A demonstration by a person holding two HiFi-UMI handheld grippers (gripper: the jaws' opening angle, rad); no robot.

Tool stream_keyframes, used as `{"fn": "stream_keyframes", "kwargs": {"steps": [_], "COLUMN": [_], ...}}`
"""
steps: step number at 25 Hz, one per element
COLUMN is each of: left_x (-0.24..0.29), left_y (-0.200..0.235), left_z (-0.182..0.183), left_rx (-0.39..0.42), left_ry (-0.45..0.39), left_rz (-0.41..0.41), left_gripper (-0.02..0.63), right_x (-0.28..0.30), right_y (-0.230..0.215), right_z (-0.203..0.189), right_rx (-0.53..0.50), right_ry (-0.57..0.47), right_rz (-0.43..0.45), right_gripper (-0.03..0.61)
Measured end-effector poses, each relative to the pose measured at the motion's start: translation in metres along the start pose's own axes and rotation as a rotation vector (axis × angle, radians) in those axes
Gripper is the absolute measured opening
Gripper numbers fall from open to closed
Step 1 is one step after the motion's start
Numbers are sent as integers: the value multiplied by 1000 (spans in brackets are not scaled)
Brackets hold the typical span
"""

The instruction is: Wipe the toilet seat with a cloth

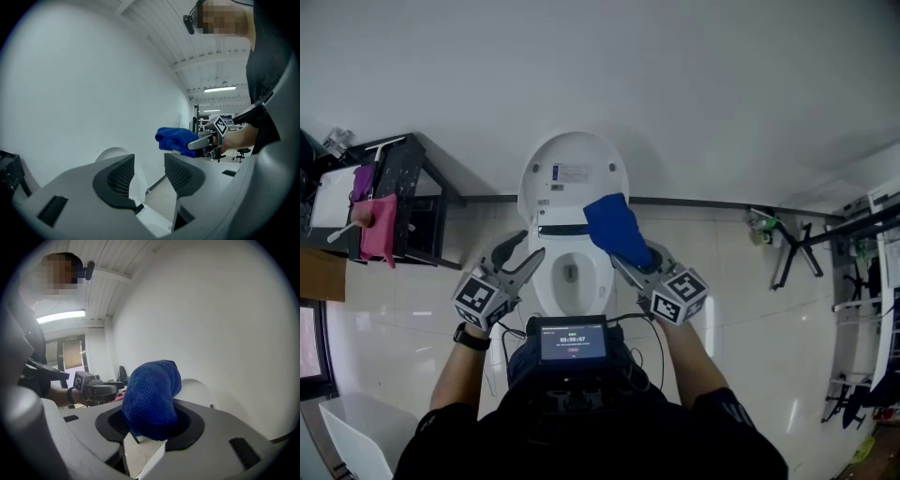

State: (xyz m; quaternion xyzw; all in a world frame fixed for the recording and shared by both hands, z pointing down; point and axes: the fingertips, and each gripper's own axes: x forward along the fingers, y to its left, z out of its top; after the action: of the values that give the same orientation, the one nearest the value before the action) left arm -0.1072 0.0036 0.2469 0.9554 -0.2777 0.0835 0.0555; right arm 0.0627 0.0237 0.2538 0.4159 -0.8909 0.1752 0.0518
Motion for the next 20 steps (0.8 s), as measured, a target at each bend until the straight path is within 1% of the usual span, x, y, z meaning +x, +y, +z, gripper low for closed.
{"fn": "stream_keyframes", "kwargs": {"steps": [3, 6, 20], "left_x": [-1, -1, 4], "left_y": [0, 1, -1], "left_z": [5, 9, 14], "left_rx": [-3, 4, 11], "left_ry": [-9, -15, -30], "left_rz": [13, 22, 1], "left_gripper": [206, 206, 206], "right_x": [-4, -5, -6], "right_y": [-2, -4, -4], "right_z": [1, -1, 1], "right_rx": [-27, -19, -14], "right_ry": [-13, -9, -24], "right_rz": [-4, -3, -5], "right_gripper": [187, 187, 187]}}
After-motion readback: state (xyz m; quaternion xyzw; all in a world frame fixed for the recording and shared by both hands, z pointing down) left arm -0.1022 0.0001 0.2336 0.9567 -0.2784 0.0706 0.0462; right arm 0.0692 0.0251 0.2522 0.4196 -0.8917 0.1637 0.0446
